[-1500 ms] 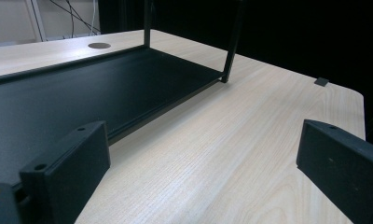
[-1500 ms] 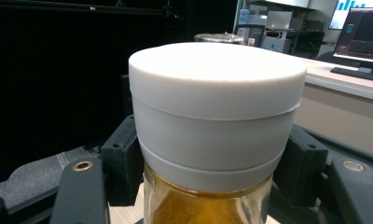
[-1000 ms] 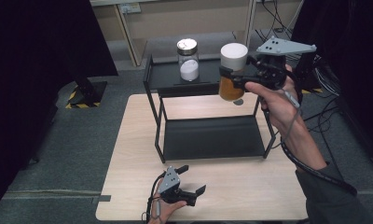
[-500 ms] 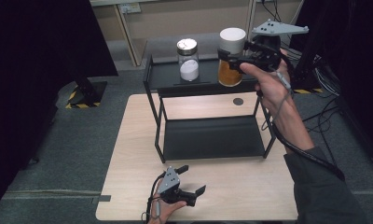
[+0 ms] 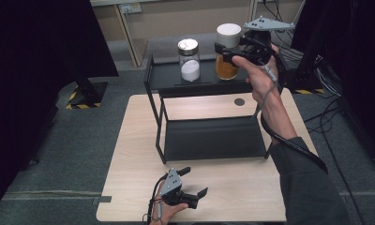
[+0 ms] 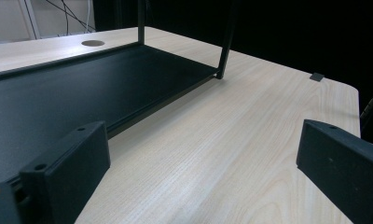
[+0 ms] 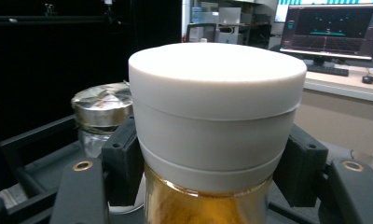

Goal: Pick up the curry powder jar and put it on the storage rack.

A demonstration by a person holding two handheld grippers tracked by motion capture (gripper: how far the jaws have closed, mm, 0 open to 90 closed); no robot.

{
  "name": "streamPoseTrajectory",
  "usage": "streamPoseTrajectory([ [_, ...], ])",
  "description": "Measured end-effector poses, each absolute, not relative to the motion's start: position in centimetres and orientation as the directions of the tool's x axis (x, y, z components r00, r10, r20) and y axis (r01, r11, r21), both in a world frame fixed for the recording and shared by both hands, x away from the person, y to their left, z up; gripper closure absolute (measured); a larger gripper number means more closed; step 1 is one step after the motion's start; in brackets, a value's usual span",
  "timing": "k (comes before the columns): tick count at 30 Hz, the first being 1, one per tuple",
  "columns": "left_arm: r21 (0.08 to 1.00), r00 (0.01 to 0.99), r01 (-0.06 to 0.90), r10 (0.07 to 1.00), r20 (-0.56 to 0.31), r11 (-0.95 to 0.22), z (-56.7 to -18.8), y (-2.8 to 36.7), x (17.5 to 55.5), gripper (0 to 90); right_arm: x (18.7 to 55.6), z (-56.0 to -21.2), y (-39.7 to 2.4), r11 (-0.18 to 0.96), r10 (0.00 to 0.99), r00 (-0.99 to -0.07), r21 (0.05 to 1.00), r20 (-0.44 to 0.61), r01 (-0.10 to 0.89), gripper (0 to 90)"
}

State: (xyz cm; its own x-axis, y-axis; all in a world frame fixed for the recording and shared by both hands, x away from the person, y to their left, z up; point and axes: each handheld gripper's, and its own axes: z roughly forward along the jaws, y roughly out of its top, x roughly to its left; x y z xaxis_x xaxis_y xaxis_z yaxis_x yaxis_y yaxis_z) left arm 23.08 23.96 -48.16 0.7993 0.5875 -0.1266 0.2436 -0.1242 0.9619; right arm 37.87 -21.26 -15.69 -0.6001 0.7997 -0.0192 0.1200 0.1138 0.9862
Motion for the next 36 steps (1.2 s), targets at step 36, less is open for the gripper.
streamPoseTrajectory([
  [36,0.963,0.802,0.238,0.586,-0.121,-0.127,-48.1,23.9,22.9,1.9,39.4,-16.9,-21.2,0.119,0.822,-0.569,0.982,-0.014,0.148,17.6],
])
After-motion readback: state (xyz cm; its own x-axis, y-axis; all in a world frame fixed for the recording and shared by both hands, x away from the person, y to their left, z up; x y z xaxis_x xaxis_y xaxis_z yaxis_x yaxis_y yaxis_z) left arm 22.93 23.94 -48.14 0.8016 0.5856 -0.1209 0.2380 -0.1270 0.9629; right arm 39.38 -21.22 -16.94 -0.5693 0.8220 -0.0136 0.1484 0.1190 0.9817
